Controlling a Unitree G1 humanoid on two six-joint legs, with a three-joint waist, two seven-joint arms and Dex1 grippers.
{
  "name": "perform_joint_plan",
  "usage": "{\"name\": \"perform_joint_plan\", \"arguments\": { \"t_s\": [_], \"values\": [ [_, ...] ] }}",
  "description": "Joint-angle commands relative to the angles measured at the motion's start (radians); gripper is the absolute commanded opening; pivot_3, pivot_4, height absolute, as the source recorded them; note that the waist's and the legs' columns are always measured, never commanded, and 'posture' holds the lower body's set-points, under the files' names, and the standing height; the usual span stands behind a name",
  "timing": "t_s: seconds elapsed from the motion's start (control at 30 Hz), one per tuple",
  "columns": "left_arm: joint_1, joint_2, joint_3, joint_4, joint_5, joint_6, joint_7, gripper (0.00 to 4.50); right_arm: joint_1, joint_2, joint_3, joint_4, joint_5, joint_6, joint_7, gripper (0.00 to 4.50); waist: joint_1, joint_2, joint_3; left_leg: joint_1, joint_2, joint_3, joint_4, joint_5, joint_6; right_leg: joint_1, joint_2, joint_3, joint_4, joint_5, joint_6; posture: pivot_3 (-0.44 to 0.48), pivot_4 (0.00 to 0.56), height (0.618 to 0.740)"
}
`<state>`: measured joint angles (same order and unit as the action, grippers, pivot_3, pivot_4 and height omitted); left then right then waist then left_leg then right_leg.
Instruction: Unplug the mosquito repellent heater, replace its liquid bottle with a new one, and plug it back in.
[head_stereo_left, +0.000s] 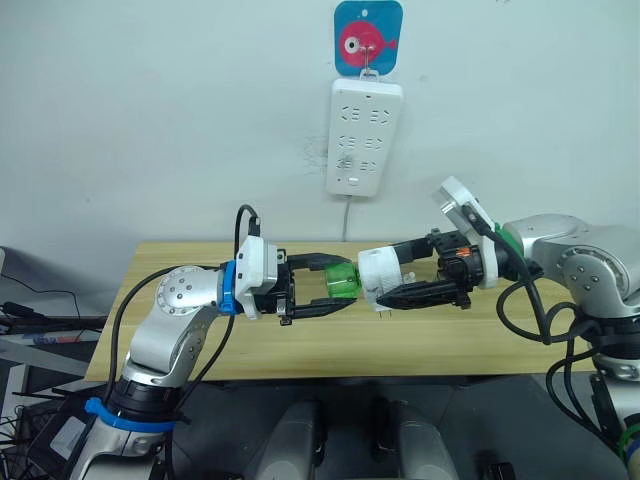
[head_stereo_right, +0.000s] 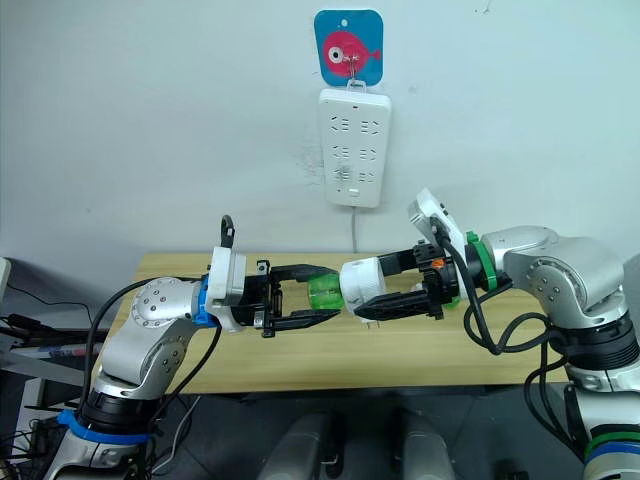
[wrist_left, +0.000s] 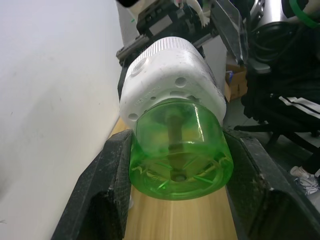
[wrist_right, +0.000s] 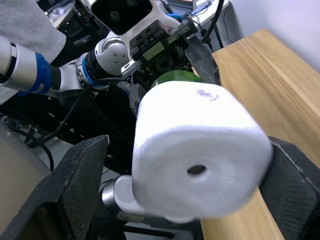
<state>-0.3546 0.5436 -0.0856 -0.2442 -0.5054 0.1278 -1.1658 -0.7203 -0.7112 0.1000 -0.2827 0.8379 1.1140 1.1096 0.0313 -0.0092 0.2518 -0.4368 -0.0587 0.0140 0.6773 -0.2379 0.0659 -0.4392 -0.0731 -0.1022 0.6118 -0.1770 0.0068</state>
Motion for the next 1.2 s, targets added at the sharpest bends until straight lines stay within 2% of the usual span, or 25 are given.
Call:
{"name": "perform_joint_plan", "arguments": {
  "t_s": [0.03,0.1,0.23,0.4,0.43,0.5,0.6,0.73,0.83,0.9,1.03,1.2],
  "values": [
    [-0.008,-0.009,0.001,-0.044,-0.011,-0.005,0.010,2.27,-0.009,0.014,-0.010,-0.034,0.020,-0.002,-0.018,4.49,-0.002,0.000,0.000,0.000,0.000,0.000,0.000,0.000,0.000,0.000,0.000,0.000,0.000,0.000,0.000,0.021,0.229,0.740],
    [-0.009,-0.011,0.002,-0.042,-0.008,-0.007,0.014,2.27,-0.006,0.023,-0.016,-0.031,0.025,0.001,-0.030,4.10,-0.003,0.000,0.000,0.000,0.000,0.000,0.000,0.000,0.000,0.000,0.000,0.000,0.000,0.000,0.000,0.022,0.229,0.740],
    [-0.005,-0.010,0.003,-0.046,-0.009,-0.007,0.015,2.27,-0.006,0.024,-0.031,-0.028,0.053,0.020,-0.036,3.00,-0.002,0.000,0.000,0.000,0.000,0.000,0.000,0.000,0.000,0.000,0.000,0.000,0.000,0.000,0.000,0.025,0.228,0.740],
    [0.000,-0.006,-0.002,-0.051,-0.006,-0.009,0.008,2.27,-0.006,0.021,-0.031,-0.029,0.059,0.024,-0.032,3.01,-0.003,0.000,0.000,0.000,0.000,0.000,0.000,0.000,0.000,0.000,0.000,0.000,0.000,0.000,0.000,0.026,0.222,0.740],
    [0.002,0.000,-0.004,-0.055,-0.008,0.000,0.004,3.00,-0.004,0.020,-0.030,-0.029,0.056,0.021,-0.031,3.01,-0.002,0.000,0.000,0.000,0.000,0.000,0.000,0.000,0.000,0.000,0.000,0.000,0.000,0.000,0.000,0.026,0.222,0.740],
    [0.005,0.016,0.012,-0.068,-0.032,0.054,0.023,3.60,0.008,0.006,-0.015,-0.027,0.011,-0.033,-0.019,3.01,-0.002,0.000,0.000,0.000,0.000,0.000,0.000,0.000,0.000,0.000,0.000,0.000,0.000,0.000,0.000,0.037,0.215,0.740],
    [0.000,0.055,0.049,-0.094,-0.097,0.170,0.045,4.45,0.057,-0.067,0.089,-0.015,-0.201,-0.313,0.081,3.01,-0.001,0.000,0.000,0.000,0.000,0.000,0.000,0.000,0.000,0.000,0.000,0.000,0.000,0.000,0.000,0.038,0.211,0.740],
    [-0.024,0.158,0.043,-0.096,-0.142,0.316,0.000,4.50,0.106,-0.104,0.195,0.107,-0.488,-0.799,0.185,3.01,-0.003,0.000,0.000,0.000,0.000,0.000,0.000,0.000,0.000,0.000,0.001,0.000,0.000,0.000,0.001,0.047,0.202,0.740],
    [-0.087,0.264,-0.018,-0.073,-0.132,0.439,-0.075,4.50,0.089,-0.081,0.231,0.224,-0.638,-1.187,0.234,3.01,-0.004,0.000,0.000,0.001,0.000,0.001,0.000,0.003,-0.005,0.000,0.003,0.001,0.002,0.000,0.001,0.051,0.193,0.740],
    [-0.135,0.300,-0.061,-0.039,-0.110,0.477,-0.122,4.50,0.056,-0.050,0.248,0.299,-0.715,-1.440,0.238,3.01,-0.004,0.000,0.000,0.001,0.000,0.001,0.000,0.004,-0.007,0.000,0.003,0.002,0.003,0.000,0.001,0.050,0.187,0.740],
    [-0.247,0.274,-0.125,0.091,-0.044,0.459,-0.172,4.50,0.013,0.017,0.266,0.389,-0.730,-1.786,0.273,3.01,-0.003,0.000,0.000,0.003,0.000,0.001,0.000,0.007,-0.010,0.000,0.004,0.002,0.004,0.000,0.001,0.048,0.182,0.740],
    [-0.363,0.229,-0.251,0.245,0.081,0.410,-0.272,4.50,-0.011,0.073,0.304,0.440,-0.756,-1.970,0.258,3.01,-0.001,-0.001,-0.001,0.003,0.000,0.001,0.000,0.008,-0.012,0.000,0.004,0.003,0.007,0.000,0.000,0.030,0.175,0.740]
  ]
}}
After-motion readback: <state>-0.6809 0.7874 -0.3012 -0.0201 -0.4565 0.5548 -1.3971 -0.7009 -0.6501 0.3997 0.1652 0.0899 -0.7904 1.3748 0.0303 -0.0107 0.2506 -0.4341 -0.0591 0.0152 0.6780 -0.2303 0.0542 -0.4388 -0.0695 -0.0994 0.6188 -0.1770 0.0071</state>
